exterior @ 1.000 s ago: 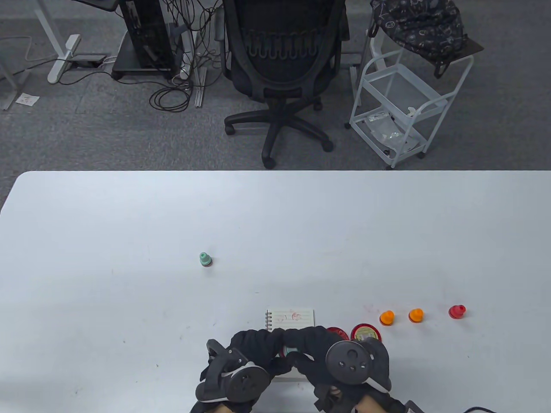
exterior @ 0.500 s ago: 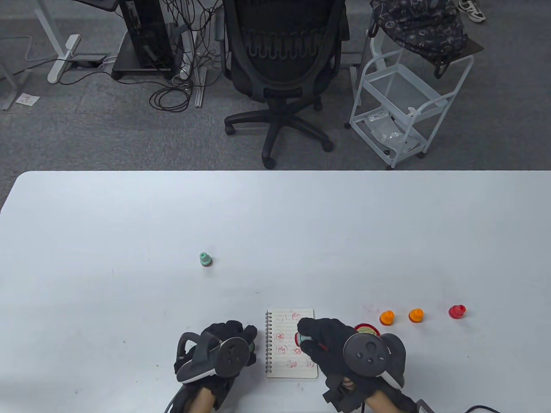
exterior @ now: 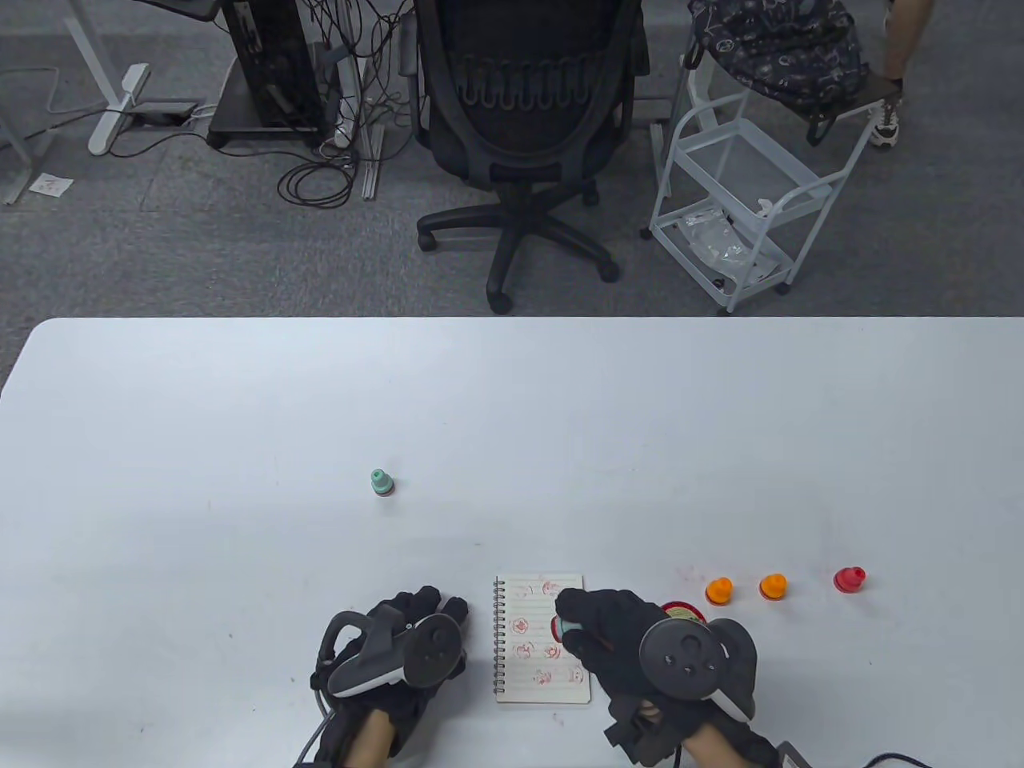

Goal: Stamp reward stamp onto notebook

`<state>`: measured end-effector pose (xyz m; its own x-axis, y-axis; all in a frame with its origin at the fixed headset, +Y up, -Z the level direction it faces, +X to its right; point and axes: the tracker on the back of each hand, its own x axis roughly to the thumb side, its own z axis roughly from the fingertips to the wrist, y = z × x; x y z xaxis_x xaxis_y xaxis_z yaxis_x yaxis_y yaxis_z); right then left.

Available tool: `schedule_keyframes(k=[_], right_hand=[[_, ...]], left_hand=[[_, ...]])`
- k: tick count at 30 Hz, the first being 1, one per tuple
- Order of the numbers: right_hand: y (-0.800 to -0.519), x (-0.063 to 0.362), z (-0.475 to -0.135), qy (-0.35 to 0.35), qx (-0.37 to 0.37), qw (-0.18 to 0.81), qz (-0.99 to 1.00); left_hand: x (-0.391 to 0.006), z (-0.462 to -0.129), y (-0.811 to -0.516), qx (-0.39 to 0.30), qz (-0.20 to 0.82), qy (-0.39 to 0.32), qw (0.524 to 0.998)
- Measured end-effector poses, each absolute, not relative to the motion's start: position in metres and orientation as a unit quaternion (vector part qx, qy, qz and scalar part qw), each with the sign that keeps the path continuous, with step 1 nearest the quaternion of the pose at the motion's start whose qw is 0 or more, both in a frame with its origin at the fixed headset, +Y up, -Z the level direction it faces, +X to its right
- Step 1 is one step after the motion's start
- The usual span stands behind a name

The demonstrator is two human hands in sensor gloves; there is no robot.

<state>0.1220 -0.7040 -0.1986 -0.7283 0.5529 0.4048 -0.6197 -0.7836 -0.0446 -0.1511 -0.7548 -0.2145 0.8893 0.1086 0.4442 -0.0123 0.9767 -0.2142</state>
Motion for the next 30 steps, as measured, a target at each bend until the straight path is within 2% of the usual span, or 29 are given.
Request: schedule_keyframes(k=[8, 14, 19, 21, 23, 30], right_hand=[[-0.704, 0.138, -0.209, -0.126, 0.175, 0.151, 0.965], [-0.719, 0.14, -0.216, -0.071, 0.175, 0.035, 0.981], [-0.736, 0.126, -0.219, -0.028, 0.191, -0.052, 0.98], [-0.749, 0.119, -0.221, 0.02, 0.204, -0.094, 0.974], [-0.747, 0.113, -0.218, -0.007, 0.212, -0.111, 0.971], [-0.748, 0.103, -0.217, 0.003, 0.23, -0.163, 0.959]], left_hand=[[-0.16, -0.21, -0.739, -0.016, 0.078, -0.243, 0.967], [-0.169, -0.205, -0.724, 0.053, 0.096, -0.243, 0.964], [-0.172, -0.203, -0.722, 0.055, 0.101, -0.239, 0.964], [-0.171, -0.203, -0.722, 0.055, 0.096, -0.239, 0.965], [-0.171, -0.203, -0.722, 0.055, 0.093, -0.24, 0.965], [-0.17, -0.204, -0.723, 0.049, 0.091, -0.24, 0.965]])
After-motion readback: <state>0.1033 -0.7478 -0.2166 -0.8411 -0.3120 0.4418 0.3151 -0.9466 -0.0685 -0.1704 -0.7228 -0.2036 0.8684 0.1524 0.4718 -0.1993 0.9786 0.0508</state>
